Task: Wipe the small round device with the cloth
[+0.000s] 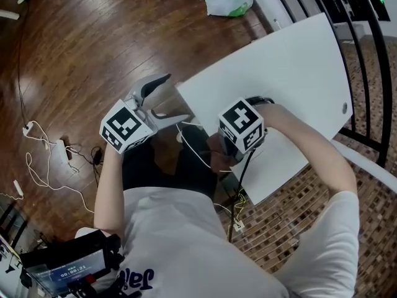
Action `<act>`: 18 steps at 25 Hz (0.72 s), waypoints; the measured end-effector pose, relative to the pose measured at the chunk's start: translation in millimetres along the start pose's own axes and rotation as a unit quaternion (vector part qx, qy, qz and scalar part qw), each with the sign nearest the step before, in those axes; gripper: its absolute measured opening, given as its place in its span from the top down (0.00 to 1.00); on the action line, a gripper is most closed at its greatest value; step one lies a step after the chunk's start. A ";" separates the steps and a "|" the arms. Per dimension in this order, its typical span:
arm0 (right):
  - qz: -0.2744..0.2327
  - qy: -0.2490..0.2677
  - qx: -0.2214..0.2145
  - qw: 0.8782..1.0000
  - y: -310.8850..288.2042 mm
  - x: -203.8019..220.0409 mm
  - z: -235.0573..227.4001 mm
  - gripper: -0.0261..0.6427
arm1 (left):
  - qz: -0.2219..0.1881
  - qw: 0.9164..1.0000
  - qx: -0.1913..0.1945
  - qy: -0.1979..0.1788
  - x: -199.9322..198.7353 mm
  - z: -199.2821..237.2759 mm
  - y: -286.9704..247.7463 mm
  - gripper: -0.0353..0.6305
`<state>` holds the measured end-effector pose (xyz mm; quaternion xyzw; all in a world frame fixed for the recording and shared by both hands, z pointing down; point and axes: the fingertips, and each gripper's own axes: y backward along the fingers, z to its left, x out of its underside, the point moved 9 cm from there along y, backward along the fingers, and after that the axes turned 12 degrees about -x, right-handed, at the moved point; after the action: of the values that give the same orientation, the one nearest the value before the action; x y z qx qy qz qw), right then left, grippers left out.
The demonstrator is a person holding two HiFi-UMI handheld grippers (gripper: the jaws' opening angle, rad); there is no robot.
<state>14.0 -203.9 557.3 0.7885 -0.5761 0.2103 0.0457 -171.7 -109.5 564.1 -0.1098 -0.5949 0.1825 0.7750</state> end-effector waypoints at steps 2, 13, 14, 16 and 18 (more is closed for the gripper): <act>0.003 0.001 0.030 1.000 9.0 0.8 -6.5 0.91 | -0.001 1.000 -0.008 0.003 -1.6 2.4 -3.8 0.23; -0.235 -0.119 0.246 0.933 87.8 118.1 -8.6 0.91 | -0.010 1.000 0.005 -0.004 -20.0 1.6 -26.4 0.26; -0.254 -0.133 0.259 0.922 84.7 131.5 -1.8 0.91 | -0.010 1.000 0.010 -0.005 -22.1 -0.6 -29.0 0.26; -0.287 -0.158 0.279 0.902 71.9 153.0 12.7 0.91 | -0.008 1.000 0.024 -0.012 -25.9 -4.9 -34.4 0.26; -0.315 -0.181 0.297 0.883 53.5 167.6 24.9 0.91 | -0.005 0.999 0.038 -0.021 -28.7 -8.5 -40.2 0.27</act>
<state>12.9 -378.6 590.0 0.9294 -0.2063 0.1998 -0.2317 -163.9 -157.6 552.1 -0.0736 -0.6044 0.2032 0.7668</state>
